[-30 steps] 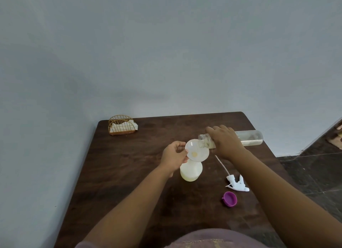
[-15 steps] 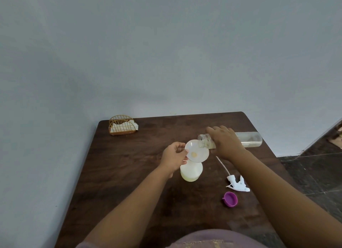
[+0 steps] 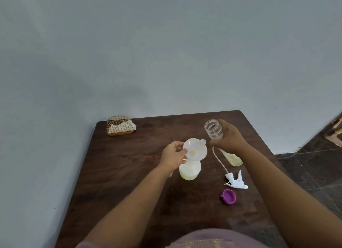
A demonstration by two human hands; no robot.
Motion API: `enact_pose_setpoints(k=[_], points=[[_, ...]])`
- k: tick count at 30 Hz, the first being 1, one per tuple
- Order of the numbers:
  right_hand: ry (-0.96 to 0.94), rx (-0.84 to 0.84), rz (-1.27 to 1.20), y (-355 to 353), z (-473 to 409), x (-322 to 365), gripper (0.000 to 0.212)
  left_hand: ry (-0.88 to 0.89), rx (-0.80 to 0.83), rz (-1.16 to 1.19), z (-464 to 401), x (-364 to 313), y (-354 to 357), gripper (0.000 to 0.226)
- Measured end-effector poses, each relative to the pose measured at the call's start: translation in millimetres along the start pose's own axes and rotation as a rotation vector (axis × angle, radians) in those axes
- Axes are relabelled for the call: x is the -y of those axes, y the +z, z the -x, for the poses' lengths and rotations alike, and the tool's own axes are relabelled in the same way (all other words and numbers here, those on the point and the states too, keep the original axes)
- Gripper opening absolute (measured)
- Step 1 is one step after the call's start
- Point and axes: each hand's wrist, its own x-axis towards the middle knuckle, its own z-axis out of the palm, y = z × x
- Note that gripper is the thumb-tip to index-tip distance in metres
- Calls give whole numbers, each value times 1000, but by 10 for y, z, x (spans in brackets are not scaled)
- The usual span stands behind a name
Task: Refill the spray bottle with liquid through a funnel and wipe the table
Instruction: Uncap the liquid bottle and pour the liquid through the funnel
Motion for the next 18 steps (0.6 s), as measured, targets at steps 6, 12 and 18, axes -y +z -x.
enact_pose_setpoints(k=[6,12,18], points=[[103,-95,-104,-44,81,-5,42,-6,-2,-24,6,-11,-3,27],[190,-181,-192,-38,209,-46,33,-3,5,-30,35,-9,-39,29],[291,-284,-364,56,409,-204,35,-16,17,-55,93,74,-81,35]])
